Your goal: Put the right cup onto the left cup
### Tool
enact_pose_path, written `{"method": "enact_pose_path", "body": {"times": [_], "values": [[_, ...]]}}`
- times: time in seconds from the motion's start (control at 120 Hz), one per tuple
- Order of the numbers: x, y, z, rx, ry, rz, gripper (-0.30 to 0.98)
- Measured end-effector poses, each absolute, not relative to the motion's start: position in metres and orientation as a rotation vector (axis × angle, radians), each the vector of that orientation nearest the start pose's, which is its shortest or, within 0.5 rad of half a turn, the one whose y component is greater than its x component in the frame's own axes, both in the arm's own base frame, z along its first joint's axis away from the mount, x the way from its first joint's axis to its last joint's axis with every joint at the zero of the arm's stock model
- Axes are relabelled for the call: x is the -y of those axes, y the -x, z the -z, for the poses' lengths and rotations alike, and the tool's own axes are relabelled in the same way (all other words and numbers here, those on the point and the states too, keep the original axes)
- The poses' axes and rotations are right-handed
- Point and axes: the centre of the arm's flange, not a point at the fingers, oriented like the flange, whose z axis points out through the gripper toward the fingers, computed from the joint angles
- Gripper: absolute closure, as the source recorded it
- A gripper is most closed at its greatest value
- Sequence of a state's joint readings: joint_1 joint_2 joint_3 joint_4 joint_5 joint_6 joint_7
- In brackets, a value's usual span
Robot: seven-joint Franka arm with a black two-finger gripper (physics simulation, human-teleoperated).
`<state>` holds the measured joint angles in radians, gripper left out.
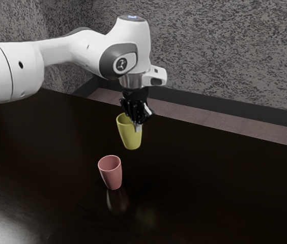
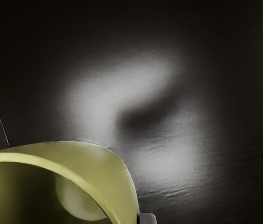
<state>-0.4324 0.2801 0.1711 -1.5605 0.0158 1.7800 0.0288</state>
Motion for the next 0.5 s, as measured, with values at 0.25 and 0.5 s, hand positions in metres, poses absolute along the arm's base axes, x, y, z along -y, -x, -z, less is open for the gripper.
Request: {"method": "enact_pose_path", "body": {"times": [0.25,0.5], "values": [[0.157,-0.590,-0.490,-0.410,3.020,-0.124,0.79],[0.140,-0.575,-0.481,-0.353,3.015,-0.177,0.79]]}}
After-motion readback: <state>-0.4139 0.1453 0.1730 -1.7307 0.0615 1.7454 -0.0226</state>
